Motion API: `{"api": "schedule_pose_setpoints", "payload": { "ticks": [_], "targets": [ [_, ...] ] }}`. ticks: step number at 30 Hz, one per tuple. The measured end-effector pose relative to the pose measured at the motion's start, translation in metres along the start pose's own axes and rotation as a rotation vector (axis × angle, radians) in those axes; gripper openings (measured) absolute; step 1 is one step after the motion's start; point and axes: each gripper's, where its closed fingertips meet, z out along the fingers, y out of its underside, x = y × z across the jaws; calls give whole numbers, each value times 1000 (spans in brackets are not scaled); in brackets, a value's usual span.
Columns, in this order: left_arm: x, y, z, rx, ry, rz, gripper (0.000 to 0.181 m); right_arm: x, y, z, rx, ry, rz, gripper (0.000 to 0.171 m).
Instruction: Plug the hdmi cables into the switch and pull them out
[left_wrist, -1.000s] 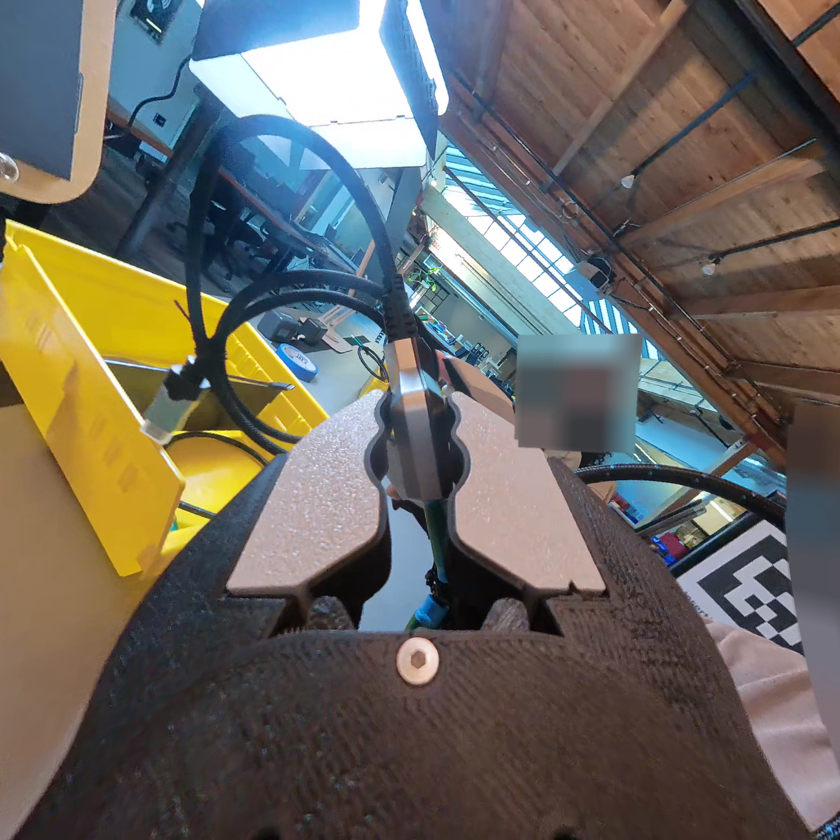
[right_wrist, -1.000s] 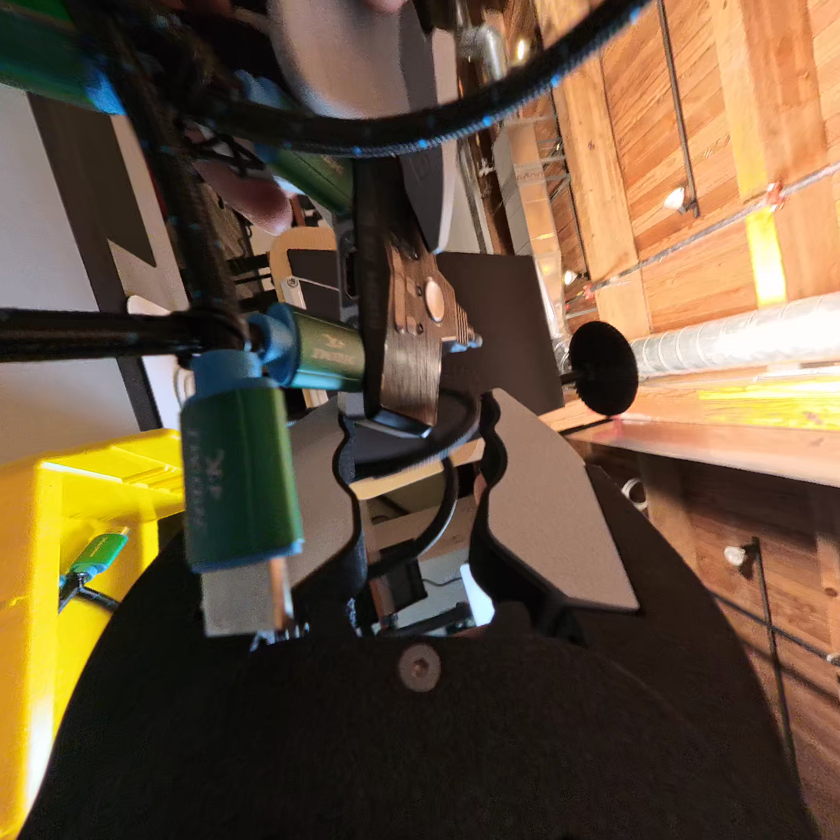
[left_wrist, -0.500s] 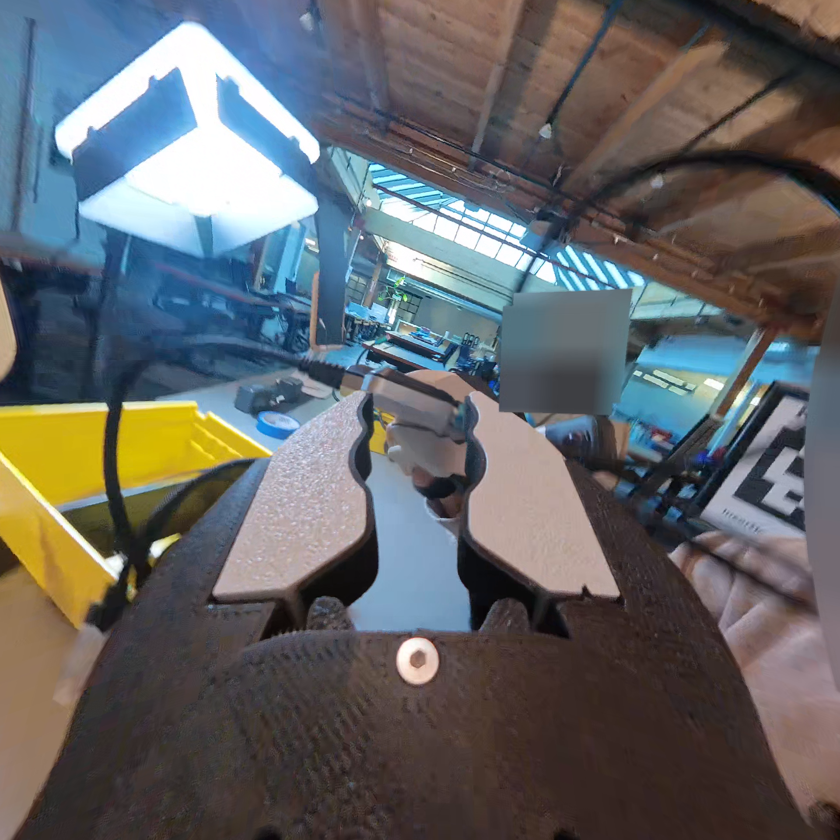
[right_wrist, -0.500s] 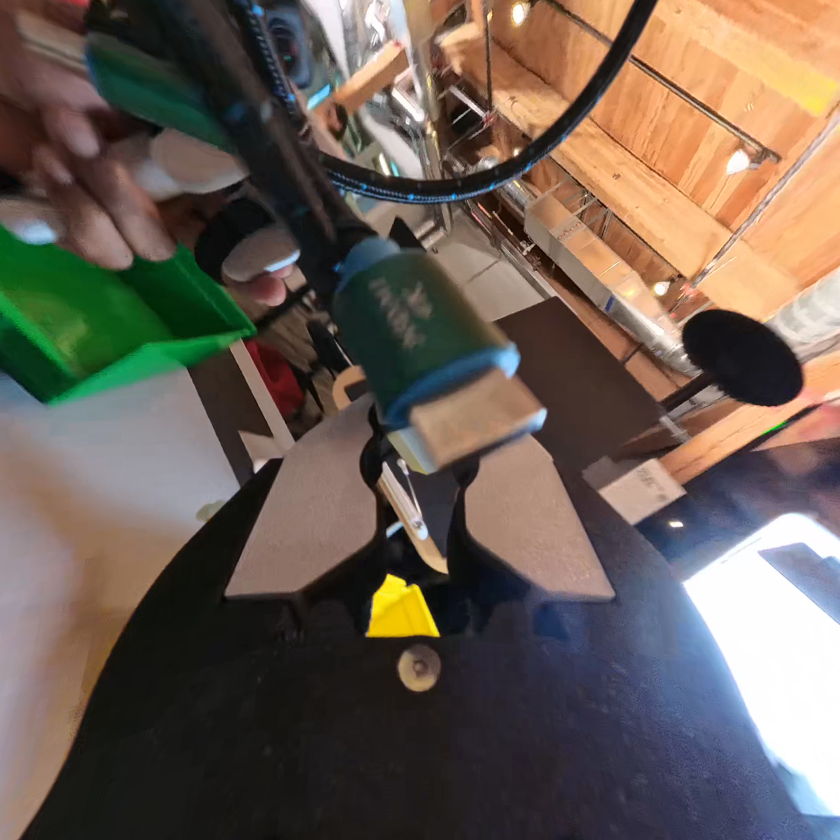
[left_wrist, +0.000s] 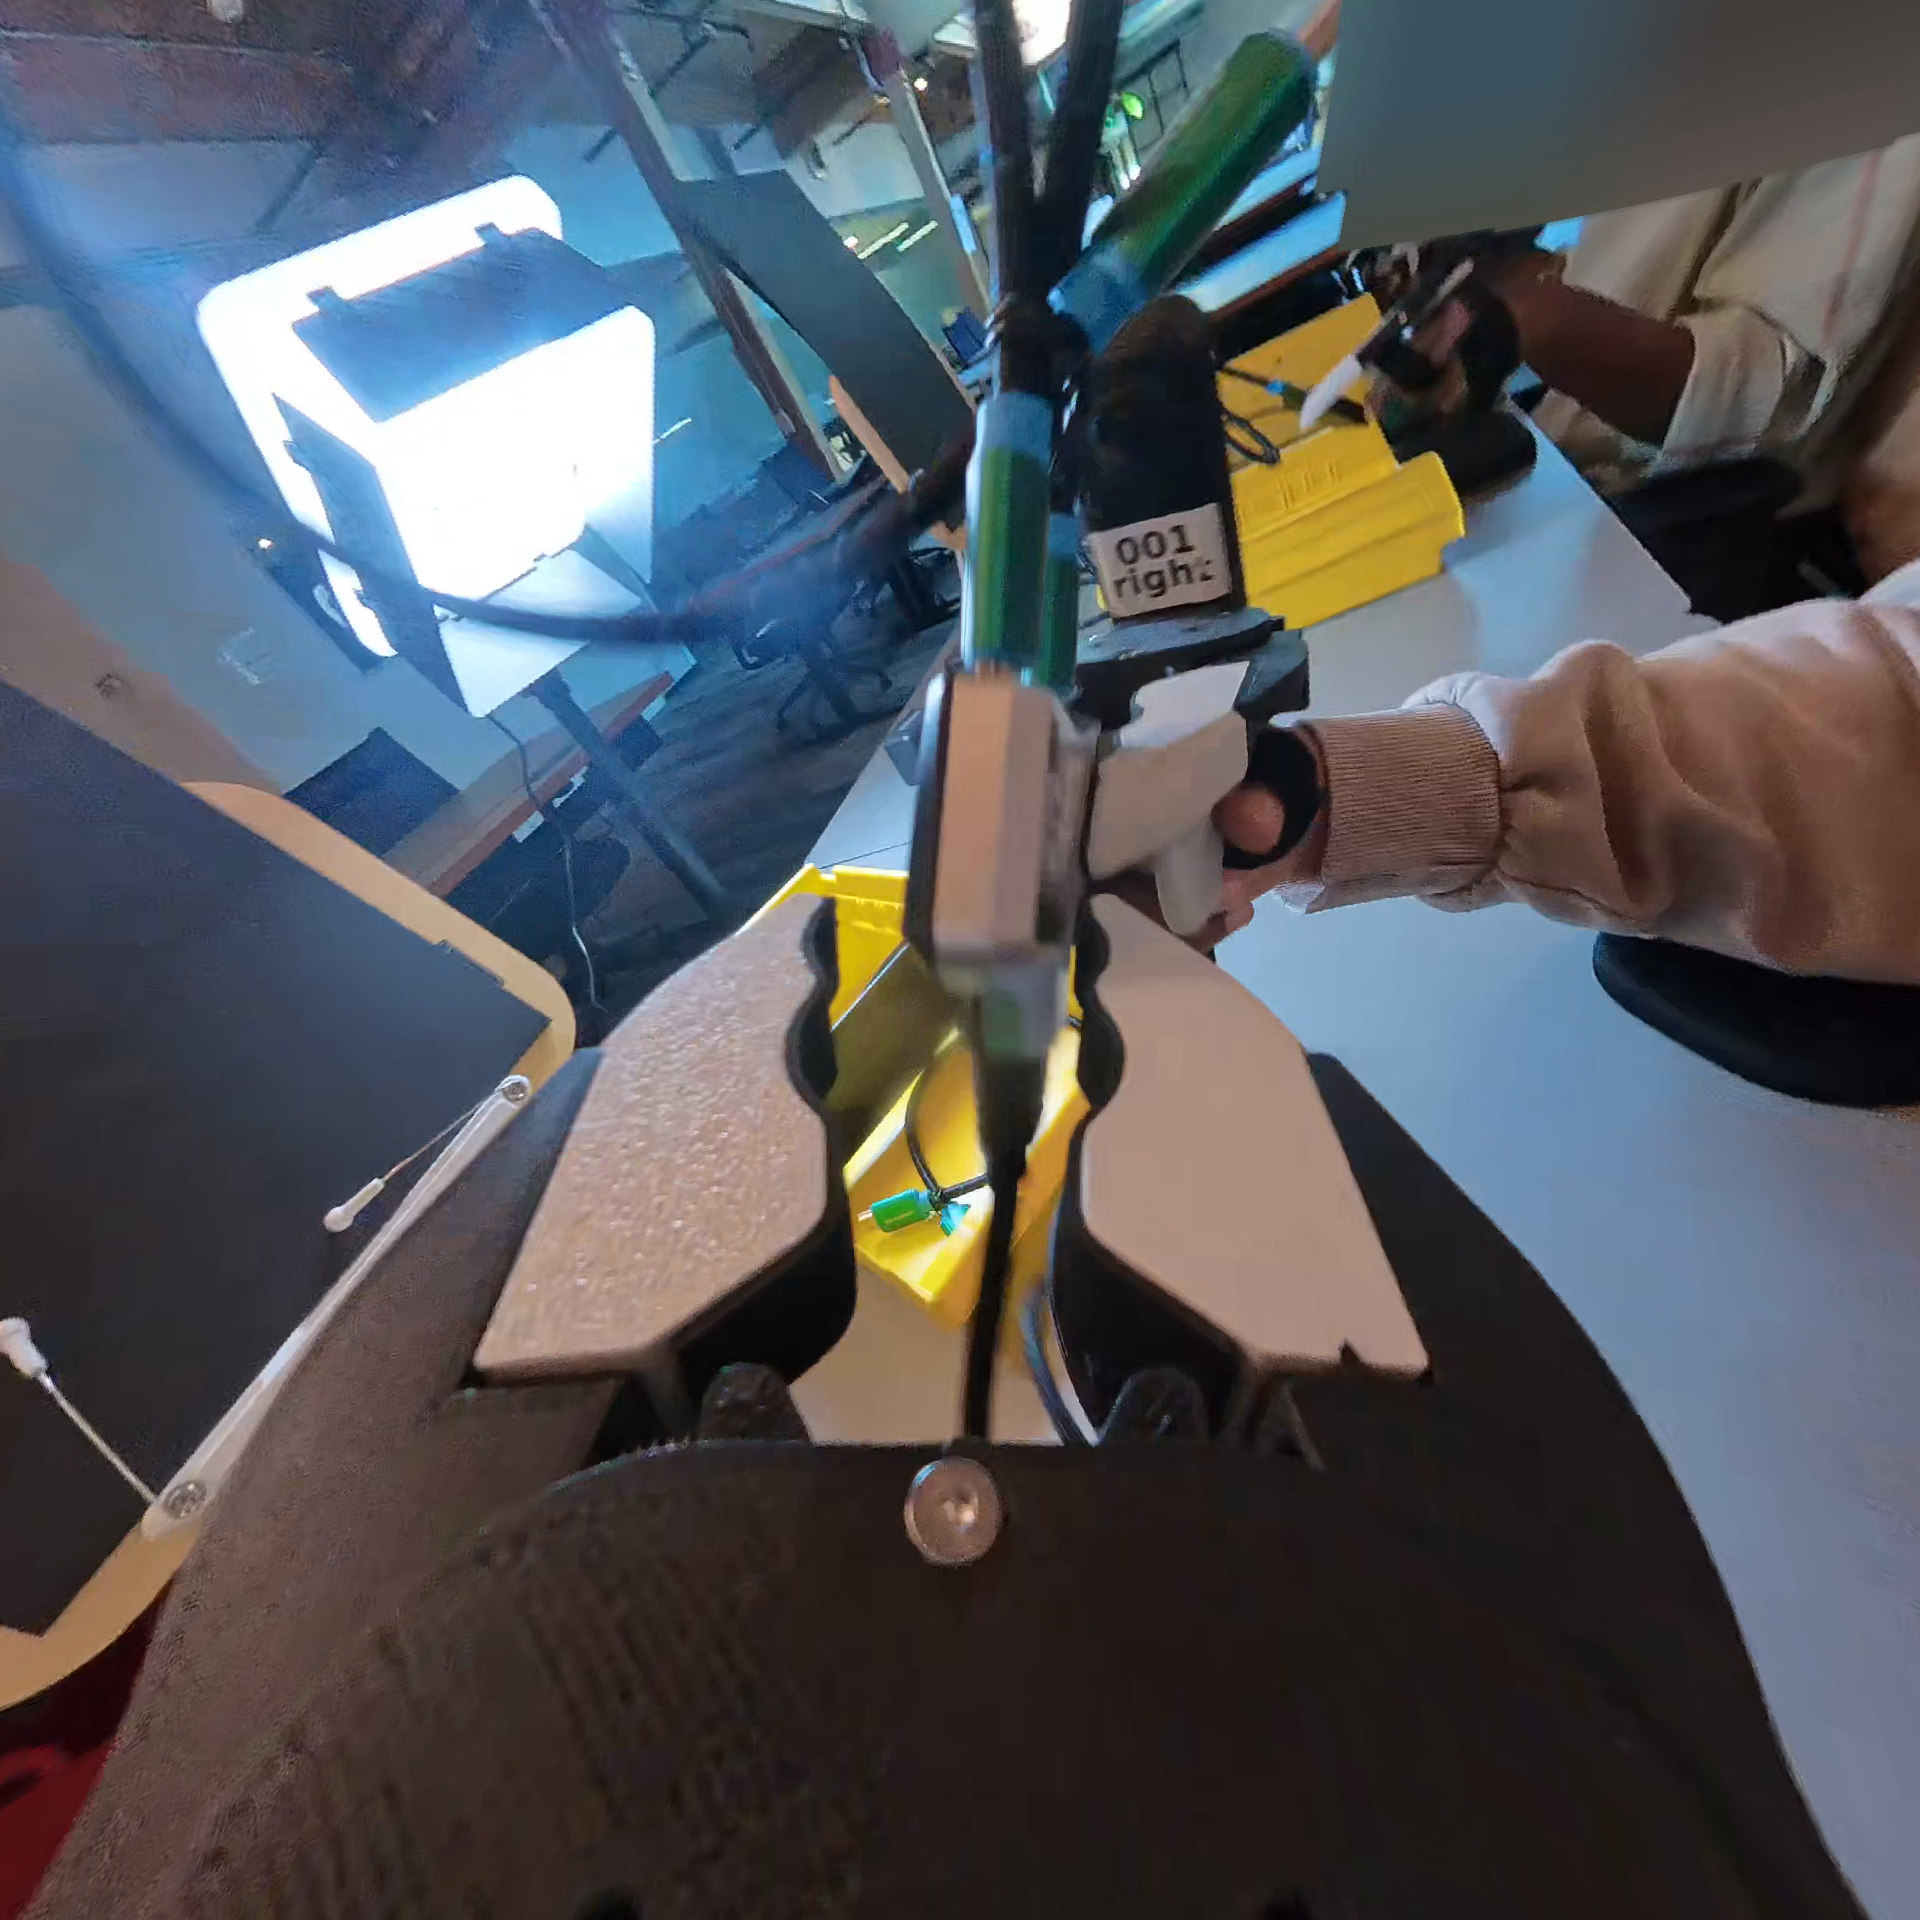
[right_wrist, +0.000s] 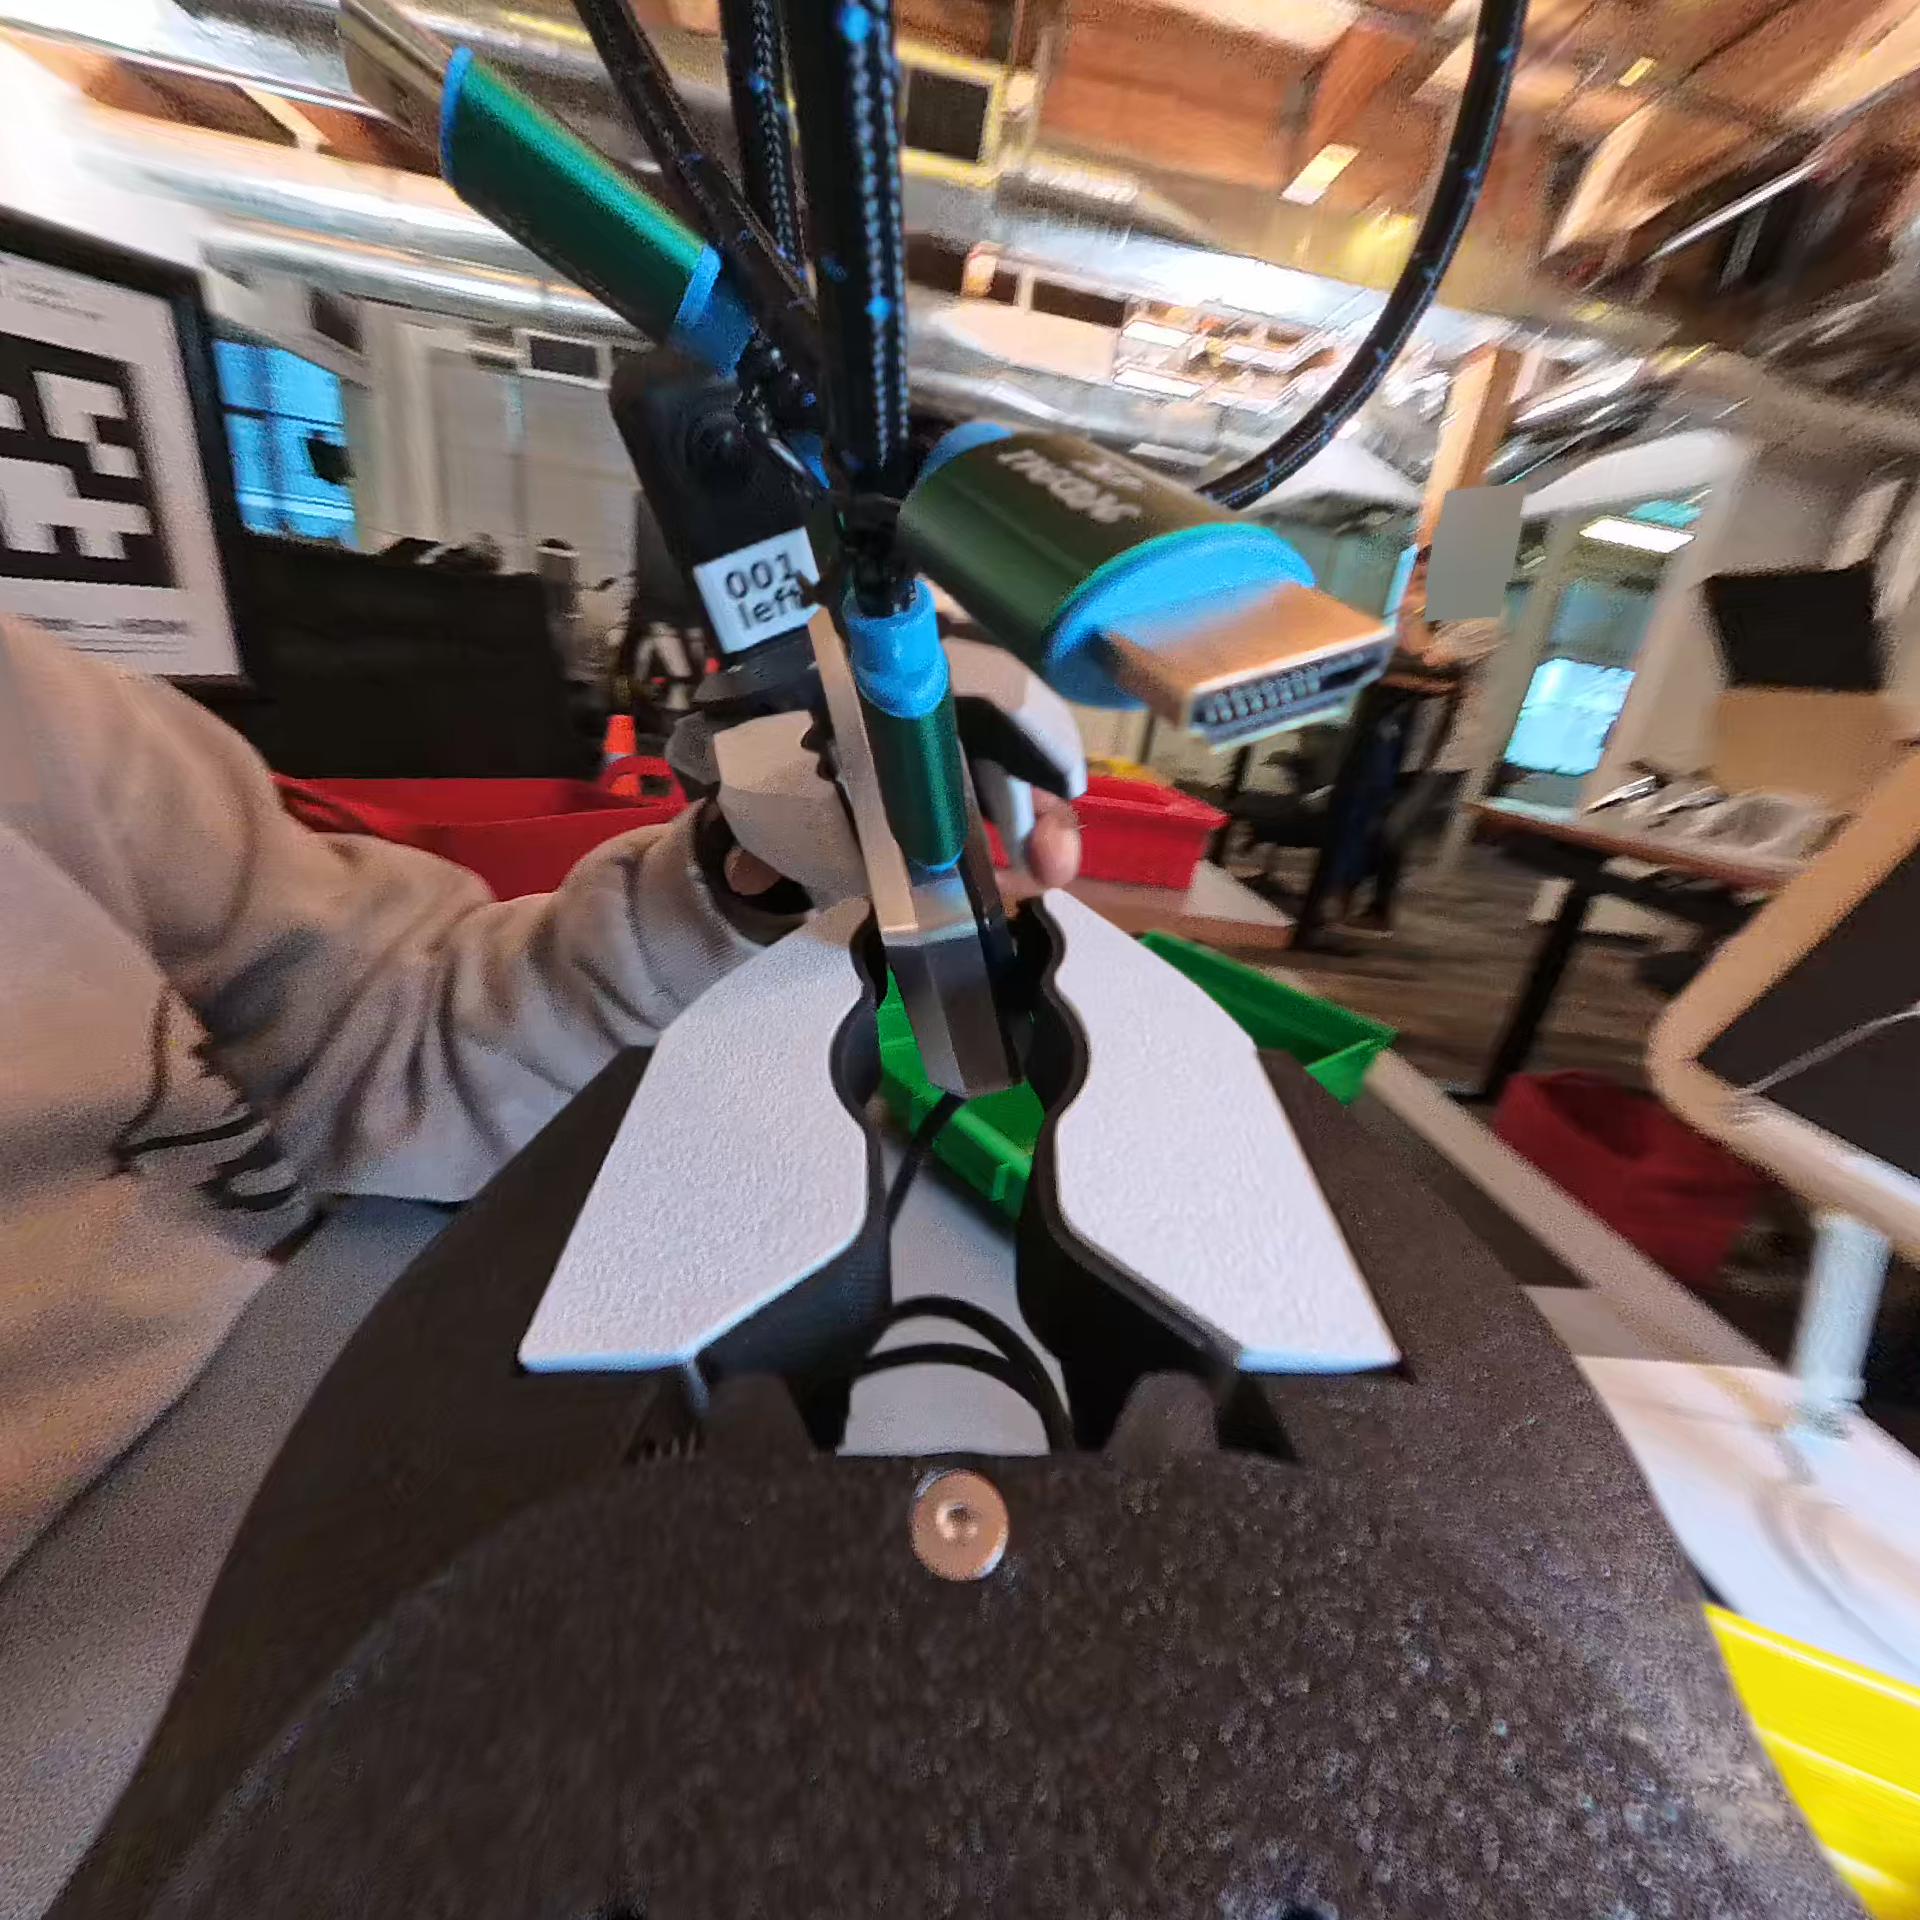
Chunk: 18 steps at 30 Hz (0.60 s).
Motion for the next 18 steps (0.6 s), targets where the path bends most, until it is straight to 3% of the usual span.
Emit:
{"api": "schedule_pose_setpoints", "payload": {
  "ticks": [3, 8, 12, 18],
  "targets": [
    [19, 3, 4, 0, 92, 36, 26, -10, 16, 13, 12, -69, 82, 24],
    [16, 7, 8, -51, 80, -2, 23, -2, 21, 11, -6, -46, 121, 26],
    [0, 21, 5, -159, -6, 5, 22, 26, 18, -7, -117, 118, 22, 28],
    [-39, 61, -13, -397, -201, -57, 22, 88, -23, -85, -156, 511, -94, 28]
  ]
}}
